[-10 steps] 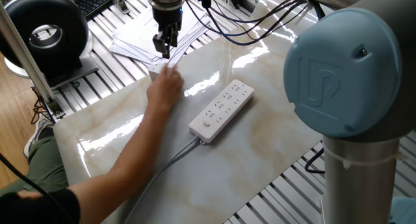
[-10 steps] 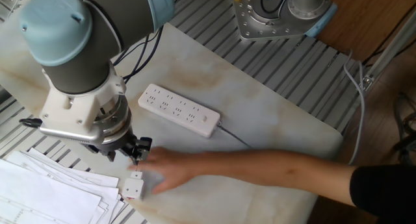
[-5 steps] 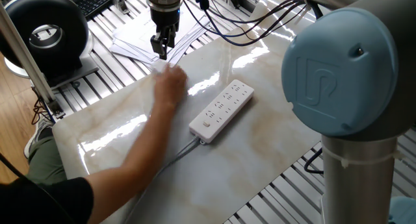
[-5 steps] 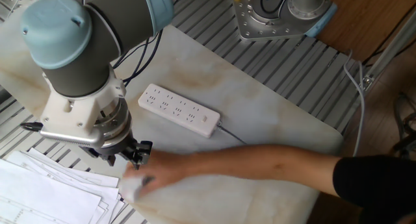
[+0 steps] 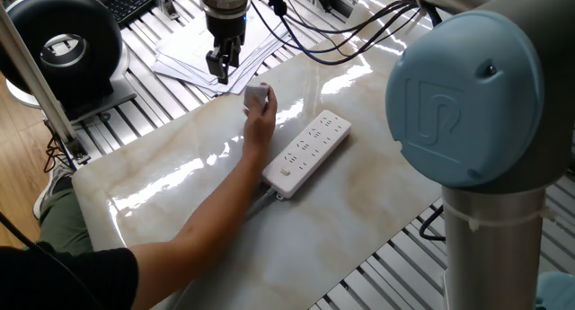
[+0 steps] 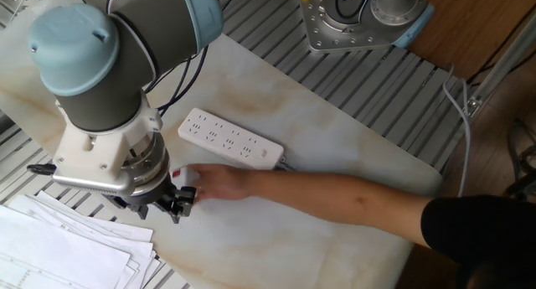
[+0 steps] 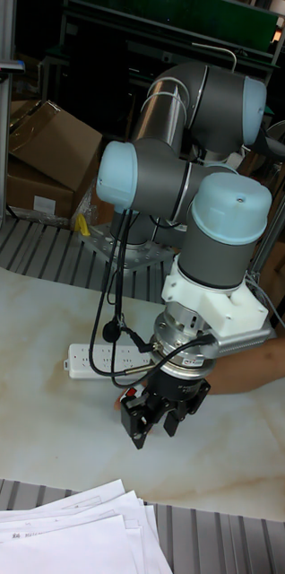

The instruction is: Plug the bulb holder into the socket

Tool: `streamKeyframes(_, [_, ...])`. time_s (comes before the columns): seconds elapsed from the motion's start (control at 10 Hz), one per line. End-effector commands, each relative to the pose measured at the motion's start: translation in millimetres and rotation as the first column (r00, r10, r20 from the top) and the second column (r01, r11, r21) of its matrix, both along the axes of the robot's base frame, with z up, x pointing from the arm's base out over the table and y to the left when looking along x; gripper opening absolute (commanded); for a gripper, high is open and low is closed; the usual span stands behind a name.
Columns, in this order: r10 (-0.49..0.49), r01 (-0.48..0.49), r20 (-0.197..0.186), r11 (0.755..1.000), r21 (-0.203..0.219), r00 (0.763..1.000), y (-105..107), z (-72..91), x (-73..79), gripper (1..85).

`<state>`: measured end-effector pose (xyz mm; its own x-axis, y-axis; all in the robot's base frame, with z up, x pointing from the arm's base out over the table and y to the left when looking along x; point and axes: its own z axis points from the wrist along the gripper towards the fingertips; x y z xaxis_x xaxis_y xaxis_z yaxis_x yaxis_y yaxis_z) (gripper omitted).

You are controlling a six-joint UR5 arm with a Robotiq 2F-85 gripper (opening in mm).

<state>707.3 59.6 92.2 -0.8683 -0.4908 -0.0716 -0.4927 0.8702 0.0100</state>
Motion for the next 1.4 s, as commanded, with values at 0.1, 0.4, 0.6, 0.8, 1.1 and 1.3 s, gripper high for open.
streamKeyframes(0.1, [-0.016, 0.016, -0.043, 1.0, 0.017, 0.999, -0.6, 7.6, -17.5, 55.0])
streamKeyframes(0.4, [0.072, -0.068, -0.072, 0.996, 0.059, 0.995, 5.2, 18.7, -35.4, 56.3])
streamKeyframes(0.6, [0.118, -0.113, -0.081, 0.991, 0.066, 0.99, 4.0, 25.6, -46.5, 57.7])
streamKeyframes(0.8, [0.182, -0.175, -0.079, 0.98, 0.093, 0.98, 6.8, 22.7, -54.9, 58.0])
streamKeyframes(1.1, [0.218, -0.207, -0.074, 0.969, 0.132, 0.973, 15.9, 20.0, -56.8, 60.0])
streamKeyframes(1.3, [0.251, -0.238, -0.077, 0.961, 0.142, 0.965, 17.8, 20.5, -59.7, 60.3])
